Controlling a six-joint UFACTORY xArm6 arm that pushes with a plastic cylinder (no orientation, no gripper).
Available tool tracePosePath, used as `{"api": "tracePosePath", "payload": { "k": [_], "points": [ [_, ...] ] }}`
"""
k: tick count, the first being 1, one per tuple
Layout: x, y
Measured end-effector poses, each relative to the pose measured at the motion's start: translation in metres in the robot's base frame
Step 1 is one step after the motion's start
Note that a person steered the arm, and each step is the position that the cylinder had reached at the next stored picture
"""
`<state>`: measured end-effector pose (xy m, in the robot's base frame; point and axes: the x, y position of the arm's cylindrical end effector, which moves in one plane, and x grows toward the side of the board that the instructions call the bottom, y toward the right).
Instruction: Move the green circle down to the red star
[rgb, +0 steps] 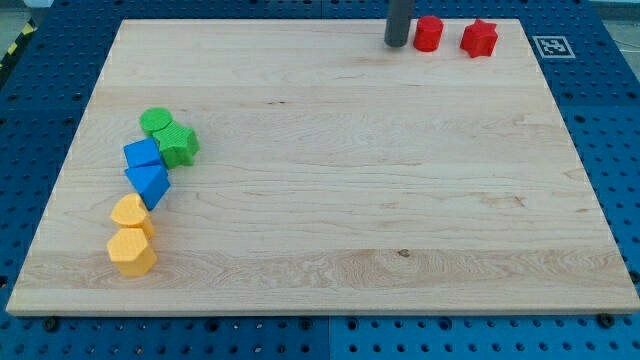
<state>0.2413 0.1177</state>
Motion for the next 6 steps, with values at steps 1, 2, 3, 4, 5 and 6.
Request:
{"api": "tracePosePath", "payload": {
  "k": [1, 2, 3, 4, 5, 6],
  "points": [
    [0.000, 0.033],
    [0.003, 0.049],
    [0.030, 0.006],
    [0.045, -0.074],
    [0.062, -0.182],
    [0.090, -0.295]
  ]
}}
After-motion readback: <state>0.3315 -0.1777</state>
